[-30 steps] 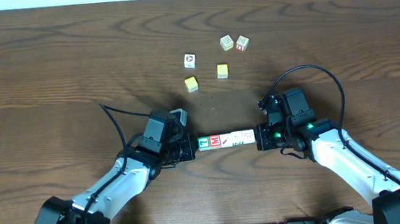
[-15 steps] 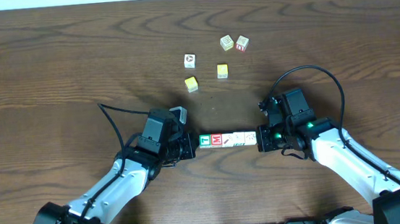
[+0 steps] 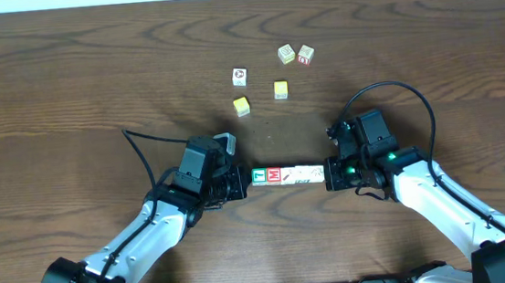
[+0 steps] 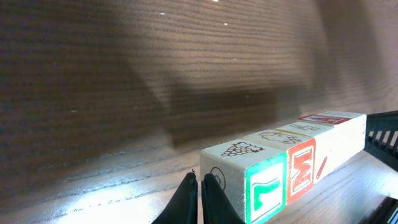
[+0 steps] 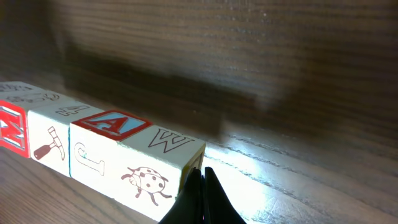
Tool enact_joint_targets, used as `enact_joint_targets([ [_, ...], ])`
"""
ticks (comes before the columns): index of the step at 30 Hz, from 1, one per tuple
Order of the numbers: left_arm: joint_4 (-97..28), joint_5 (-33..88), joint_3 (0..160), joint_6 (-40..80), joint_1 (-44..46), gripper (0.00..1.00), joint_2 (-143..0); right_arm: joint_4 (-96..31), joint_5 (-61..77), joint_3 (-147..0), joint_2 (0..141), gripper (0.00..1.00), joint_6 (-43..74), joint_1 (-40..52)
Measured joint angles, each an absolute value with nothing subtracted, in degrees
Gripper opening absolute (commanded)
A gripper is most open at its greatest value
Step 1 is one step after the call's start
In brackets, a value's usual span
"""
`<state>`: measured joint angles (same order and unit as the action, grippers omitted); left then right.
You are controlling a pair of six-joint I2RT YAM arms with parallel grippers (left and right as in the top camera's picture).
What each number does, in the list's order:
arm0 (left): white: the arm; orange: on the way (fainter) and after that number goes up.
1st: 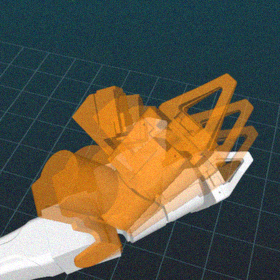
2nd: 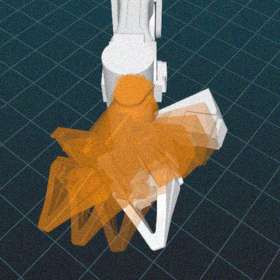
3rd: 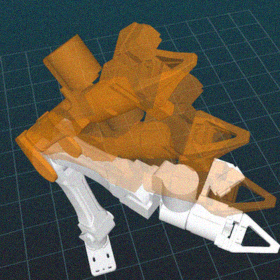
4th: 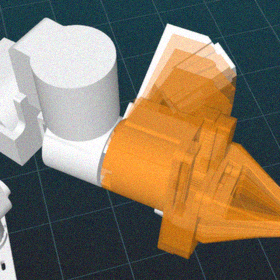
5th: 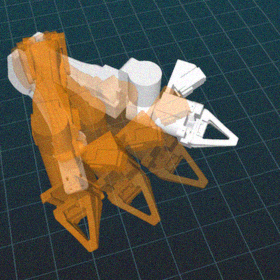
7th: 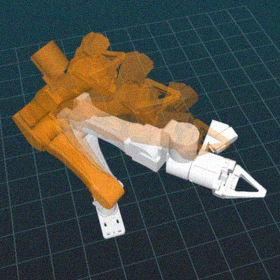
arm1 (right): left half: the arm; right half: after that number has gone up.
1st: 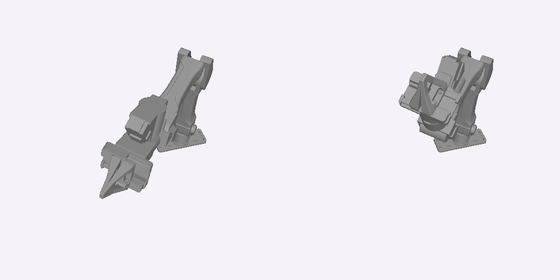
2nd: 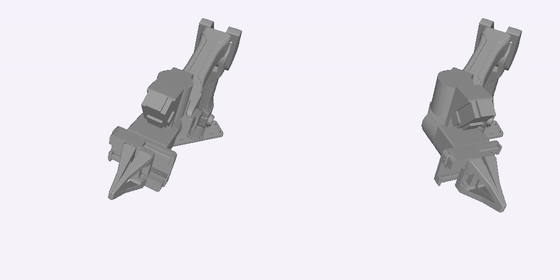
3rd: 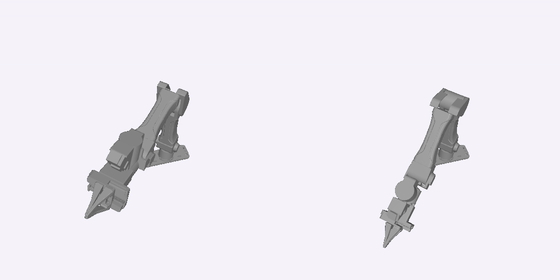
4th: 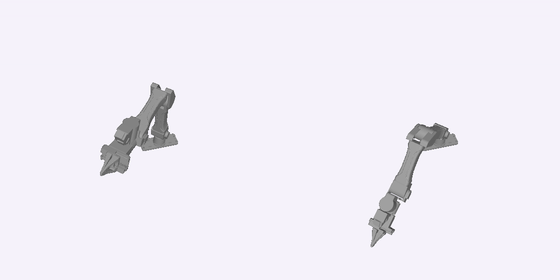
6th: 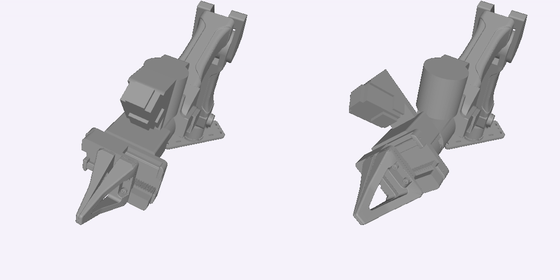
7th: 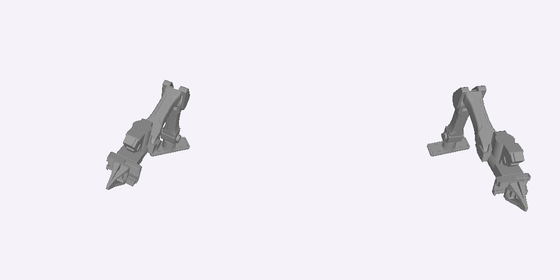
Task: Lift 5 blocks
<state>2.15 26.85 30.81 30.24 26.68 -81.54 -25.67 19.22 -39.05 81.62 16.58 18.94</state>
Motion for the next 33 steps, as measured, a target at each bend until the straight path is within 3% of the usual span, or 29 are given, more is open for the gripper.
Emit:
enact_joint_targets([
  [33, 1.3, 28.0, 30.8, 30.0, 26.7, 0.07, -81.5, -27.6, 17.9, -42.1, 81.6, 0.01, 16.1, 18.9],
])
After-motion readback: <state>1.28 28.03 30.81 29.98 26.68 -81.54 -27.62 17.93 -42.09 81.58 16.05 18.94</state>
